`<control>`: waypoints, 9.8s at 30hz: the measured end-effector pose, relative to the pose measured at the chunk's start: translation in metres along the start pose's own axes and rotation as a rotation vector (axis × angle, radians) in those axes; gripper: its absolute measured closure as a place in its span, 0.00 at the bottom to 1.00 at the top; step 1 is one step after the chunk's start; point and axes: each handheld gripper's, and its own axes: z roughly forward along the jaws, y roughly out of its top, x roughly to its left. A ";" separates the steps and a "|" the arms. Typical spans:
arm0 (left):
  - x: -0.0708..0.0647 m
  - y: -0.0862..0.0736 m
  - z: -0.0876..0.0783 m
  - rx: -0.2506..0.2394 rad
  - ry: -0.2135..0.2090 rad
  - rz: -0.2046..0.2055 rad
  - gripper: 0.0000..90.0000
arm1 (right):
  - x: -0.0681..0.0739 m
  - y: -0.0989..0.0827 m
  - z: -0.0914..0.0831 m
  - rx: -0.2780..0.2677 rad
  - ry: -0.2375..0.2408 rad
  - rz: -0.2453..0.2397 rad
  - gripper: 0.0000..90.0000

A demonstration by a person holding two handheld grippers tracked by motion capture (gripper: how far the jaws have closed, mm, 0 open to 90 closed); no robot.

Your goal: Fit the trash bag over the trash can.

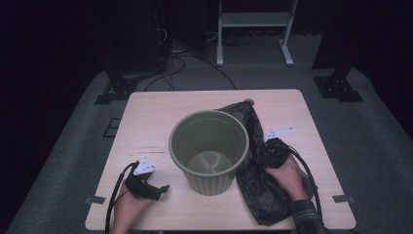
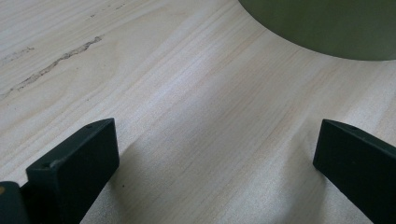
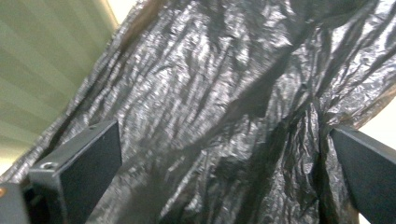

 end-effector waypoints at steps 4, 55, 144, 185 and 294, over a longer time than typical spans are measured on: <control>0.000 0.000 0.000 0.000 0.000 0.000 0.00 | 0.007 0.004 0.005 0.001 0.012 -0.016 0.00; -0.001 0.000 0.000 -0.001 0.000 0.003 0.00 | 0.058 0.013 0.020 0.047 -0.020 -0.184 0.76; -0.002 0.000 0.001 -0.001 0.005 -0.003 0.00 | 0.144 0.149 -0.129 -0.196 0.495 -0.454 0.98; -0.003 0.001 0.001 -0.001 -0.006 0.005 0.00 | 0.204 0.234 -0.032 -0.189 0.624 -0.434 0.94; -0.024 0.191 -0.093 -0.116 -0.231 0.255 0.80 | 0.073 0.116 -0.134 -0.146 0.249 -0.234 0.96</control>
